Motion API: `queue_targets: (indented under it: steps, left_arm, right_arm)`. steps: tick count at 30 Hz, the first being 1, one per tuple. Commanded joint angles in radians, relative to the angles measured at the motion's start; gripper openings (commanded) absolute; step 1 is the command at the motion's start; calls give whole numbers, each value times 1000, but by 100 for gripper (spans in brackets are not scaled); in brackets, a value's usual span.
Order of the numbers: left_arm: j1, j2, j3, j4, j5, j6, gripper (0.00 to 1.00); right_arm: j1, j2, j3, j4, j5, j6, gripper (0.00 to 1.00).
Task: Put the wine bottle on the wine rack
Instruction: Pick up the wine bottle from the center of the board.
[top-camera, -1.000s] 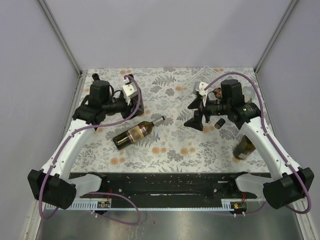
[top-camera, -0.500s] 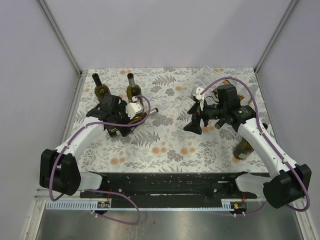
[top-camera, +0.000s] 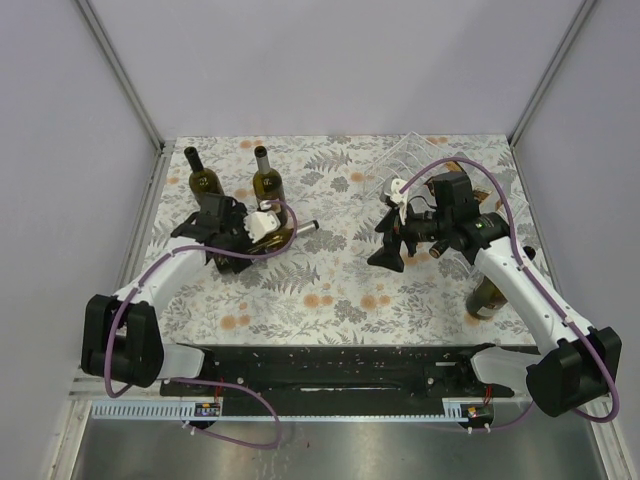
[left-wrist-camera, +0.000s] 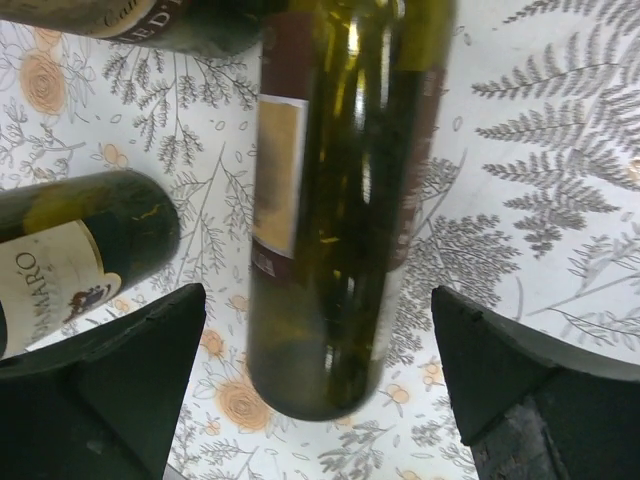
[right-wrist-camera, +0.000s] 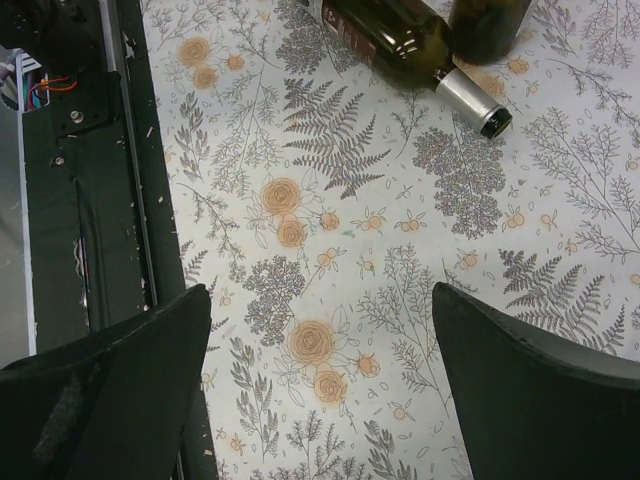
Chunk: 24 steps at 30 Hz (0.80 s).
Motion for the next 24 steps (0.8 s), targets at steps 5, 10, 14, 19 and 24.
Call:
queue_targets:
  steps: [5,10,14,19,24]
  left_arm:
    - [14,105,54,25,78,87,99]
    - [14,110,43,-23,145,90,99]
    - [14,122,14,-11,137,97,99]
    - [14,159,-21,14,129,113,99]
    - [14,210,-43,32,119,128,94]
  right_arm:
    - [9,-28,-28,-1,-15,-21,99]
    - [9,-34,-45,-4,-1,-33,99]
    - [9,-16,-46,-1,-7,-44,99]
    - [9,3,-49,9,-18,-44,99]
    - [9,1,-55,19,-19,-44,99]
